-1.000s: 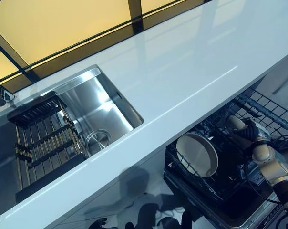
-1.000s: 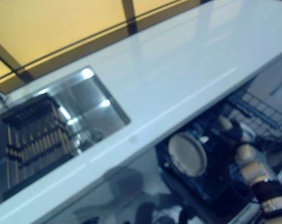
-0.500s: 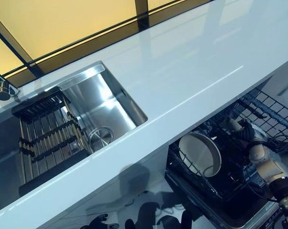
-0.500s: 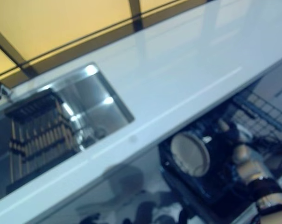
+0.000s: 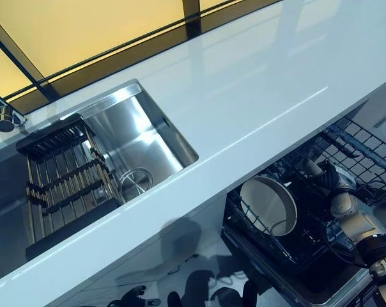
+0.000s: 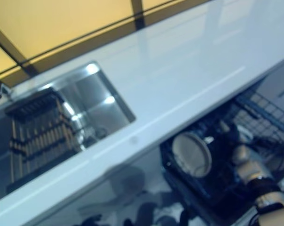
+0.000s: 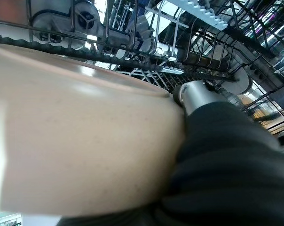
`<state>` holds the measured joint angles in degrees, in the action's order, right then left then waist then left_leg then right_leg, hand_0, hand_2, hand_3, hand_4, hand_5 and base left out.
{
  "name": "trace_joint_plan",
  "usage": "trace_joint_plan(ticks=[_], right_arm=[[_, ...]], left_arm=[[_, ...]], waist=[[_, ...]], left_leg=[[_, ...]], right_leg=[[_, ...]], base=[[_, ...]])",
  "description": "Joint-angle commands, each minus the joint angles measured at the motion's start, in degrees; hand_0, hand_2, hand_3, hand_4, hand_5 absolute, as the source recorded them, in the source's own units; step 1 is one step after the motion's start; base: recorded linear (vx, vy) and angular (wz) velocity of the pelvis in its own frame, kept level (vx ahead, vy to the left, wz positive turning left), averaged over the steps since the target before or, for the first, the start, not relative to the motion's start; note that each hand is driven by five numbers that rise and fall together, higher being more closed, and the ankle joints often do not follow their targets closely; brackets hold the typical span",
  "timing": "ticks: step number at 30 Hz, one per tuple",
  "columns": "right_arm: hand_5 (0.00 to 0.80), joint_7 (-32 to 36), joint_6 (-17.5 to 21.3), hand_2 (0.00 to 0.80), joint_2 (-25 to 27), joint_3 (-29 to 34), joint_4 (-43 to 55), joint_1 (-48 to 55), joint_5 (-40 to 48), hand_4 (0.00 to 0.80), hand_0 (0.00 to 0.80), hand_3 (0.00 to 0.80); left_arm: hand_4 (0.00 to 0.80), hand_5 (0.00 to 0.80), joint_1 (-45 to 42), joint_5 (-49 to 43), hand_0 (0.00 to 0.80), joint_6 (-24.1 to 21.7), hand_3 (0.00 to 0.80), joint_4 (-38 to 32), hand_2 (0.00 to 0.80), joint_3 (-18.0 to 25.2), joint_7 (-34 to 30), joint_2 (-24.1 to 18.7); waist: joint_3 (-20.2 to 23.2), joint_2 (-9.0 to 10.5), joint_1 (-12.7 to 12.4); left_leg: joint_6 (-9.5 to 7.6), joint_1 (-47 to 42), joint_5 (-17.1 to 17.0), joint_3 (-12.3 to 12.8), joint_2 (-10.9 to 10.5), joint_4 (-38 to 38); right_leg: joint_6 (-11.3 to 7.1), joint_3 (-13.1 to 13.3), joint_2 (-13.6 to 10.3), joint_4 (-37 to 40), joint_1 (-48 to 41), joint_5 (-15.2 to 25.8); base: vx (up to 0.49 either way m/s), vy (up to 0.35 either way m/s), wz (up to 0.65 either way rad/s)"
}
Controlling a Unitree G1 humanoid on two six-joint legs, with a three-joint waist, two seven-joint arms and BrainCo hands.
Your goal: Take plates into dishwasher
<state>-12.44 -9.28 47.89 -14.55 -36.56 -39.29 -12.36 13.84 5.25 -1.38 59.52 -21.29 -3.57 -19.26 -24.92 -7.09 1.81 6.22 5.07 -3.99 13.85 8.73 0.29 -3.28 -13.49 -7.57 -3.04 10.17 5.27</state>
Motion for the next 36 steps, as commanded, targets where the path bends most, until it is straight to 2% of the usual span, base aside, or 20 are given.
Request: trace_joint_plan(ticks=[1,9,12,13,16,17,22,25,28,31,36], right_arm=[[0.8,0.83,0.12,0.8,-2.0,-3.85,-1.42,-3.39,0.79,0.8,0.8,0.8],[0.8,0.54,0.04,0.8,-2.5,-3.79,-2.32,-3.14,1.66,0.8,0.8,0.8],[0.618,0.55,-0.19,0.618,-2.59,-3.63,-2.04,-2.85,1.62,0.618,0.618,0.618],[0.521,0.45,-0.32,0.521,-2.62,-3.62,-1.99,-2.74,1.68,0.521,0.521,0.521],[0.395,0.72,-0.4,0.395,-2.65,-3.25,-2.2,-2.58,1.66,0.395,0.395,0.395],[0.317,0.81,-0.44,0.317,-2.62,-3.21,-2.28,-2.59,1.64,0.317,0.317,0.317],[0.317,0.64,-0.35,0.317,-2.56,-3.32,-2.82,-2.51,2.07,0.317,0.317,0.317],[0.254,0.19,-0.29,0.254,-2.71,-3.23,-3.11,-2.13,2.25,0.254,0.254,0.254],[0.235,0.08,-0.32,0.235,-2.71,-3.17,-3.11,-2.19,2.43,0.235,0.235,0.235],[0.232,0.1,-0.39,0.232,-2.57,-3.04,-2.61,-2.05,2.56,0.232,0.232,0.232],[0.279,0.07,-0.15,0.279,-2.67,-2.84,-2.3,-1.96,2.27,0.279,0.279,0.279]], left_arm=[[0.0,0.0,1.36,-1.11,0.0,0.1,0.0,-0.69,0.0,-2.49,-0.36,-2.18],[0.0,0.0,1.58,-1.33,0.0,0.03,0.0,-0.44,0.0,-2.47,-0.36,-2.35],[0.0,0.0,1.61,-1.36,0.0,0.36,0.0,-0.85,0.0,-2.36,-0.32,-2.41],[0.0,0.0,1.62,-1.32,0.0,0.45,0.0,-0.97,0.0,-2.39,-0.32,-2.45],[0.0,0.0,1.49,-1.51,0.0,0.53,0.0,-1.04,0.0,-2.25,-0.34,-2.47],[0.0,0.0,1.51,-1.49,0.0,0.58,0.0,-1.06,0.0,-2.23,-0.3,-2.46],[0.0,0.0,1.86,-1.39,0.0,0.78,0.0,-0.94,0.0,-2.19,-0.47,-2.66],[0.0,0.0,1.79,-1.53,0.0,0.78,0.0,-0.96,0.0,-2.06,-0.51,-2.82],[0.0,0.0,1.77,-1.67,0.0,0.7,0.0,-1.03,0.0,-2.05,-0.47,-2.88],[0.0,0.0,1.78,-1.61,0.0,0.55,0.0,-0.99,0.0,-2.05,-0.52,-2.99],[0.0,0.0,1.77,-1.7,0.0,0.69,0.0,-1.22,0.0,-1.99,-0.51,-3.02]], waist=[[0.21,0.45,-1.98],[0.23,0.63,-2.21],[0.18,0.7,-2.22],[0.14,0.74,-2.24],[0.22,0.88,-2.31],[0.25,0.9,-2.32],[0.16,0.95,-2.39],[0.19,1.01,-2.48],[0.11,1.09,-2.55],[0.06,1.17,-2.5],[-0.06,1.18,-2.5]], left_leg=[[-0.98,8.25,-5.78,-2.89,0.42,0.48],[-1.07,8.26,-5.75,-2.99,0.37,0.55],[-1.09,8.23,-5.76,-2.97,0.41,0.65],[-1.11,8.15,-5.77,-2.93,0.41,0.72],[-1.13,8.21,-5.8,-2.93,0.4,0.64],[-1.15,8.23,-5.82,-2.91,0.41,0.66],[-1.19,8.33,-5.83,-2.98,0.44,0.55],[-1.23,8.4,-5.82,-3.01,0.43,0.49],[-1.25,8.6,-5.83,-3.03,0.46,0.3],[-1.29,8.64,-5.79,-3.07,0.46,0.37],[-1.3,8.61,-5.72,-3.01,0.51,0.25]], right_leg=[[2.43,-1.6,-0.2,-15.53,2.8,-12.82],[2.33,-1.75,-0.25,-15.38,2.7,-12.65],[2.31,-1.75,-0.21,-15.33,2.68,-12.62],[2.31,-1.78,-0.18,-15.14,2.49,-12.58],[2.31,-1.81,-0.12,-14.99,2.37,-12.44],[2.31,-1.82,-0.1,-14.98,2.4,-12.41],[2.34,-1.85,-0.1,-15.21,2.47,-12.46],[2.33,-1.95,-0.08,-15.11,2.32,-12.45],[2.36,-2.0,-0.11,-15.24,2.44,-12.42],[2.4,-1.92,-0.06,-15.1,2.46,-12.42],[2.34,-1.95,-0.17,-15.01,2.35,-12.38]], base=[[0.0,0.0,0.0],[0.0,0.0,0.0],[0.0,0.0,0.0],[0.0,0.0,0.0],[0.0,0.0,0.0],[0.0,0.0,0.0],[0.002,-0.004,0.02],[0.007,-0.018,0.06],[0.0,-0.006,0.02],[0.0,0.0,0.0],[0.0,0.0,0.0]])
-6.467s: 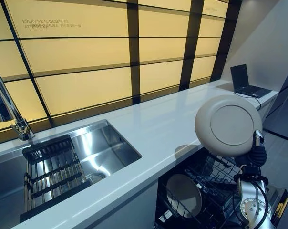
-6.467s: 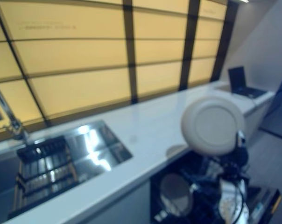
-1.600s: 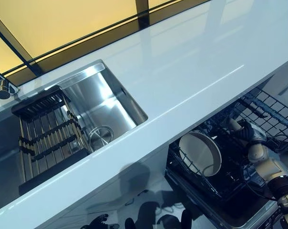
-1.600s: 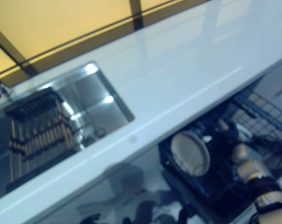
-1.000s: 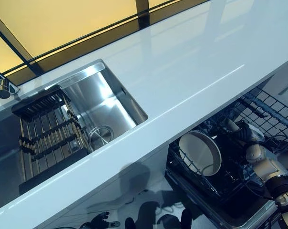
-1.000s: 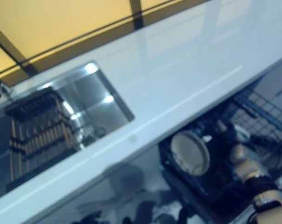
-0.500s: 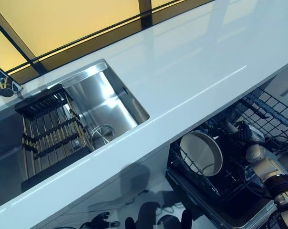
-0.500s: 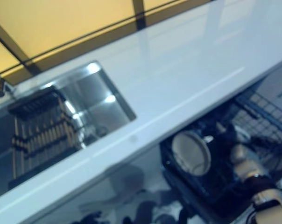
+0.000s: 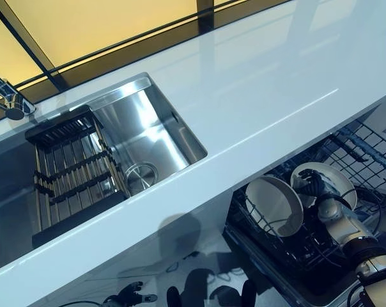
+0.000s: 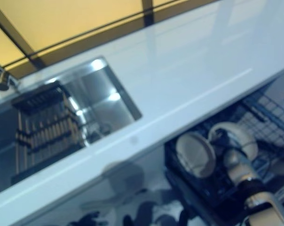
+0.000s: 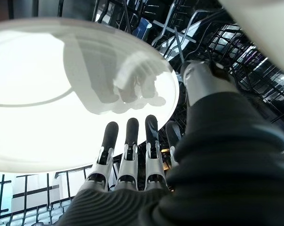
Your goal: Take plates into dishwasher
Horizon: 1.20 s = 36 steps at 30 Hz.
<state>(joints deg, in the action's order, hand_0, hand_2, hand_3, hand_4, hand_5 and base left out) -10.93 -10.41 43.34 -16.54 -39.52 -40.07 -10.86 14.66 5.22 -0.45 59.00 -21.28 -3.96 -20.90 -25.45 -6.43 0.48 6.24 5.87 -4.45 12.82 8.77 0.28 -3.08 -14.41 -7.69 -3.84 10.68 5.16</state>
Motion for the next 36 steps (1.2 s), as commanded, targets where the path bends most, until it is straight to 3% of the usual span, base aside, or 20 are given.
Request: trace_joint_plan(ticks=[1,6,11,12,13,14,36], right_arm=[[0.317,-1.35,1.0,0.317,1.92,-0.85,0.8,-1.19,0.65,0.317,0.317,0.317],[0.38,-1.56,1.52,0.38,1.9,-0.7,1.24,-1.0,0.93,0.38,0.38,0.38],[0.342,-2.57,1.91,0.342,1.83,-0.41,2.06,-1.47,3.07,0.342,0.342,0.342],[0.292,-2.6,1.86,0.292,1.78,0.03,2.38,-1.45,3.49,0.292,0.292,0.292],[0.119,-3.02,2.14,0.119,1.73,0.76,3.08,-1.0,3.82,0.119,0.119,0.119],[0.0,-3.51,2.12,0.0,1.65,1.43,3.83,-0.39,4.77,0.0,0.0,0.0],[0.0,-1.76,1.96,0.0,6.31,12.36,17.66,12.59,2.36,0.0,0.0,0.0]], left_arm=[[0.0,0.0,0.87,-1.69,0.0,-0.28,0.0,-0.72,0.0,-1.96,-0.12,-1.39],[0.0,0.0,0.83,-1.53,0.0,-0.09,0.0,-0.79,0.0,-1.96,0.02,-1.28],[0.0,0.0,0.55,-0.98,0.0,-0.42,0.0,-0.7,0.0,-1.56,0.41,-1.12],[0.0,0.0,0.4,-1.02,0.0,-0.41,0.0,-0.8,0.0,-1.4,0.48,-1.12],[0.0,0.0,0.15,-1.08,0.0,-0.49,0.0,-0.9,0.0,-1.17,0.46,-1.23],[0.0,0.0,-0.02,-1.22,0.0,-0.56,0.0,-0.84,0.0,-0.99,0.39,-1.31],[0.0,0.0,-3.22,-1.84,0.0,-1.06,0.0,0.1,0.0,2.38,1.09,-1.18]], waist=[[0.51,0.52,-1.18],[0.53,0.63,-1.15],[0.45,0.79,-1.12],[0.44,0.86,-1.1],[0.49,0.96,-1.05],[0.58,1.11,-0.97],[3.03,4.23,2.2]], left_leg=[[-1.31,7.84,-5.27,-1.97,0.48,0.24],[-1.25,7.87,-5.26,-1.8,0.52,0.22],[-1.1,7.5,-5.34,-1.12,0.77,0.51],[-1.11,7.47,-5.33,-1.06,0.81,0.59],[-1.12,7.42,-5.29,-0.99,0.88,0.67],[-1.12,7.38,-5.25,-0.94,1.0,0.72],[-1.06,4.76,-4.42,0.69,2.09,0.92]], right_leg=[[2.16,-1.02,-0.03,-14.2,1.86,-12.28],[2.08,-1.18,-0.08,-13.72,1.84,-11.98],[1.91,-1.54,-0.12,-12.47,1.56,-11.29],[1.91,-1.48,-0.05,-12.39,1.5,-11.31],[1.88,-1.43,0.02,-12.3,1.39,-11.35],[1.85,-1.39,0.06,-12.3,1.26,-11.45],[1.66,0.68,1.41,-9.29,-2.55,-11.24]], base=[[0.0,0.0,0.0],[0.0,0.0,0.0],[0.0,0.0,0.0],[0.0,0.0,0.0],[0.0,0.0,0.0],[0.0,0.0,0.0],[0.005,0.005,-0.02]])
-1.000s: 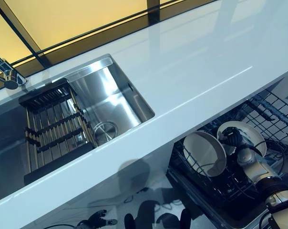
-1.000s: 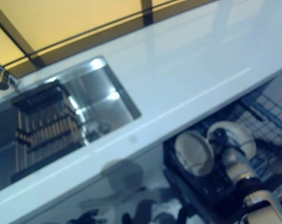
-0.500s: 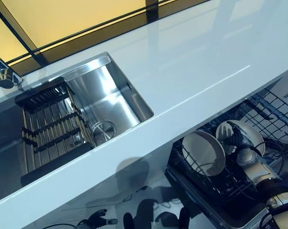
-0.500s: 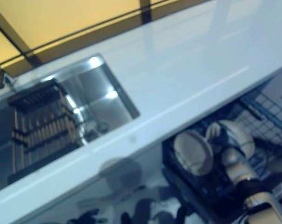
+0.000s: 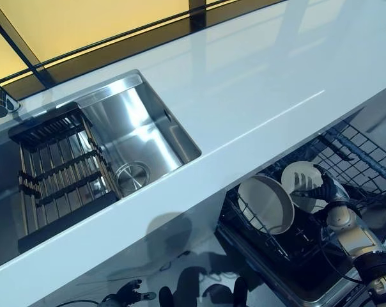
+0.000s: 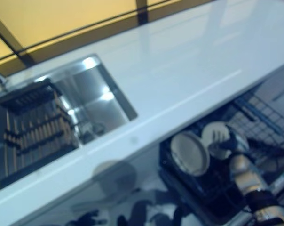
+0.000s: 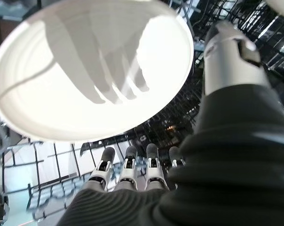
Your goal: Take plates into dishwasher
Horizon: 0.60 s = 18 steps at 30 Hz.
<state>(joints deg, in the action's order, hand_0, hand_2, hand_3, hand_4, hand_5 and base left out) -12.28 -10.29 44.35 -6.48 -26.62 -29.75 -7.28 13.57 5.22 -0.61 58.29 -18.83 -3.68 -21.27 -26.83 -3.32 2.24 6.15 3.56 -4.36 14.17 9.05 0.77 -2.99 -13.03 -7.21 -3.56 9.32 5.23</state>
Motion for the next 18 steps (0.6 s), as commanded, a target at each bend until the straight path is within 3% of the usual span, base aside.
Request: trace_joint_plan(ticks=[1,11,18], right_arm=[[0.0,-0.54,1.93,0.0,5.74,3.03,5.74,3.03,-1.62,0.0,0.0,0.0],[0.0,-1.49,0.35,0.0,8.61,9.39,16.34,8.42,-5.56,0.0,0.0,0.0],[0.0,-4.03,3.86,0.0,9.06,18.69,23.26,17.31,5.25,0.0,0.0,0.0]], left_arm=[[0.0,0.0,-2.28,-1.81,0.0,-0.89,0.0,0.85,0.0,0.12,0.83,-0.72],[0.0,0.0,-4.8,-2.04,0.0,-1.76,0.0,2.06,0.0,2.41,1.76,0.13],[0.0,0.0,-6.41,-2.22,0.0,-2.45,0.0,4.09,0.0,4.56,2.5,1.0]], waist=[[4.61,1.24,0.69],[6.19,2.64,2.98],[9.55,4.72,6.19]], left_leg=[[-0.96,6.91,-4.41,-0.59,1.81,0.38],[-0.73,4.81,-3.66,1.0,1.81,0.57],[-0.57,2.01,-2.72,4.05,1.99,1.23]], right_leg=[[1.56,-0.58,1.0,-9.31,-1.43,-11.26],[1.06,0.72,1.34,-6.49,-3.68,-10.26],[0.07,2.64,2.12,-1.51,-5.82,-7.61]], base=[[0.004,0.046,-0.03],[0.007,0.057,-0.08],[0.022,0.055,-0.18]])
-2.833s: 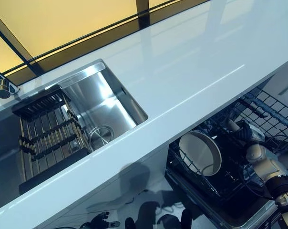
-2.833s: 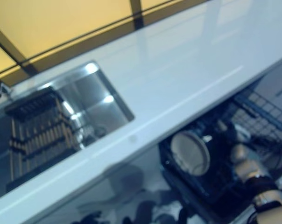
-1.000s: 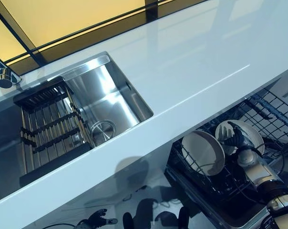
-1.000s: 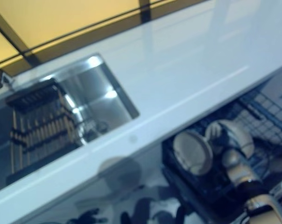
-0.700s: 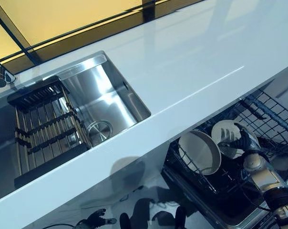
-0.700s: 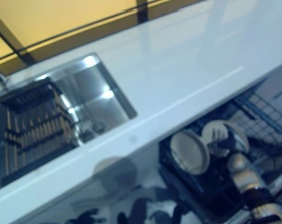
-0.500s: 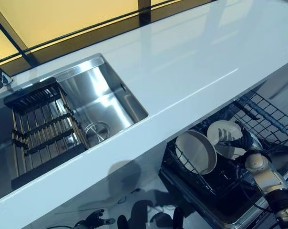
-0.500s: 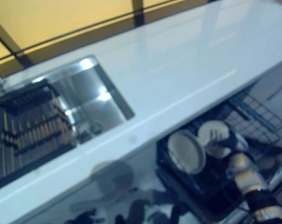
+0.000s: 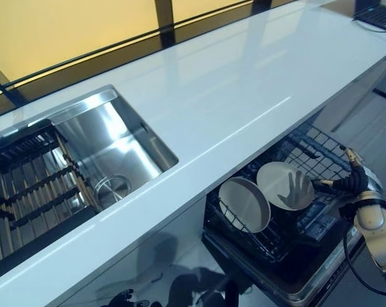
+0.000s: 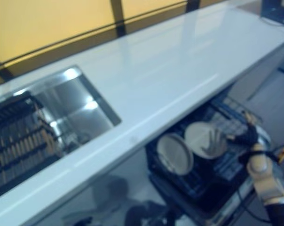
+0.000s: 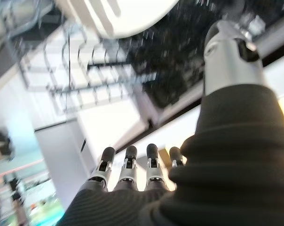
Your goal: Take plates into dishwasher
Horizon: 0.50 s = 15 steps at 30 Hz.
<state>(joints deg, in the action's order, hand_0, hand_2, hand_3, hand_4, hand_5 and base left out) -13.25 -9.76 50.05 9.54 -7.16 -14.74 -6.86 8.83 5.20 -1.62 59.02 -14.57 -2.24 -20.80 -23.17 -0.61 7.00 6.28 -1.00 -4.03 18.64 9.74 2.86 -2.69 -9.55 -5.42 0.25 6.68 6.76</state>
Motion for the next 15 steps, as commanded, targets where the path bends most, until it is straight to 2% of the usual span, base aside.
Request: trace_joint_plan(ticks=[1,6,8,12,15], right_arm=[[0.0,-3.28,3.88,0.0,2.83,4.02,4.46,3.43,7.33,0.0,0.0,0.0],[0.0,-4.11,7.69,0.0,-0.3,7.0,5.01,5.86,19.4,0.0,0.0,0.0],[0.0,-3.47,9.42,0.0,-1.72,7.58,4.14,5.88,23.86,0.0,0.0,0.0],[0.0,-1.42,12.33,0.0,-4.53,7.57,0.17,4.52,33.29,0.0,0.0,0.0],[0.0,-0.44,13.02,0.0,-5.15,7.15,-2.56,3.3,36.48,0.0,0.0,0.0]], left_arm=[[0.0,0.0,-1.71,-2.08,0.0,-1.58,0.0,3.7,0.0,0.38,1.16,0.71],[0.0,0.0,-1.19,-1.43,0.0,-2.57,0.0,5.6,0.0,0.31,1.55,1.28],[0.0,0.0,-0.7,-0.85,0.0,-2.48,0.0,5.97,0.0,0.22,1.58,1.47],[0.0,0.0,0.09,1.01,0.0,-3.01,0.0,6.9,0.0,-0.49,1.88,2.1],[0.0,0.0,0.94,2.3,0.0,-3.13,0.0,7.38,0.0,-1.14,2.22,2.69]], waist=[[6.39,2.17,2.0],[7.96,2.36,3.69],[8.25,2.11,4.06],[8.37,1.06,4.23],[7.89,-0.03,4.38]], left_leg=[[-0.7,6.23,-2.74,-0.04,1.34,-1.01],[-0.7,5.28,-1.29,0.45,1.7,-2.34],[-0.53,5.2,-0.61,-0.63,1.99,-3.23],[-0.2,5.59,0.08,-4.67,2.69,-4.84],[-0.06,5.91,0.13,-5.78,3.03,-5.54]], right_leg=[[-0.3,-0.46,0.39,-4.75,-3.42,-8.84],[-0.27,1.32,0.28,-3.94,-3.57,-8.38],[-0.08,2.5,0.21,-4.48,-3.23,-8.67],[0.72,5.25,0.08,-6.34,-1.85,-9.45],[1.19,5.62,0.05,-8.25,-0.69,-10.42]], base=[[0.009,0.045,-0.21],[-0.017,0.029,-0.25],[-0.042,0.03,-0.35],[-0.057,0.024,-0.42],[-0.063,0.023,-0.4]])
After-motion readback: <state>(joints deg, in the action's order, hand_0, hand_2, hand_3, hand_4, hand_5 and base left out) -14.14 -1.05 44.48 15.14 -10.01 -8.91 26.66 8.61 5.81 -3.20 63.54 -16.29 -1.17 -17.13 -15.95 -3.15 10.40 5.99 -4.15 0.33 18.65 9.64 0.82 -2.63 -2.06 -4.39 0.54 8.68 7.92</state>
